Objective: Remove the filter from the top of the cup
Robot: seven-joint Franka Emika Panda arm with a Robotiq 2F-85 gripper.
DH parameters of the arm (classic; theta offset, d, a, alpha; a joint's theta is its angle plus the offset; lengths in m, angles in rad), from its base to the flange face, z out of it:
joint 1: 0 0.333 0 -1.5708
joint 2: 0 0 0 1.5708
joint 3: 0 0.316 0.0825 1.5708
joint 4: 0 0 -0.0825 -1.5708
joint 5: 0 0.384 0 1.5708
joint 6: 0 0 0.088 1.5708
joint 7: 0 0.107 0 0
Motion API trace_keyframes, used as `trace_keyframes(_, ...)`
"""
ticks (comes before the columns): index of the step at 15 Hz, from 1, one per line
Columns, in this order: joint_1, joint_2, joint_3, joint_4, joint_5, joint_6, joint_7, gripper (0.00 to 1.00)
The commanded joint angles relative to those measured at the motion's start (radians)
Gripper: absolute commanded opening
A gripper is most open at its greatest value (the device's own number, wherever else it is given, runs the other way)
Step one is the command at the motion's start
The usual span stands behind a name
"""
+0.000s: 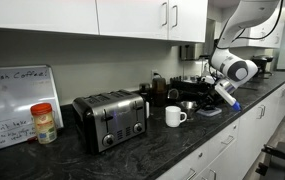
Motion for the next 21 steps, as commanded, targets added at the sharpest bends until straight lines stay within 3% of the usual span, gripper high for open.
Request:
trace_keyframes(1,0.006,-0.034,0.021,-0.02,-0.077,0.051,0.066,0.45)
trace_keyframes(9,0.0,-0.06,0.042,-0.026,-0.227,0.085,0.174,0.98)
trace_keyframes(21,-0.018,-0.295,0.05,-0.107,-0.594,0.077,0.424,1.0)
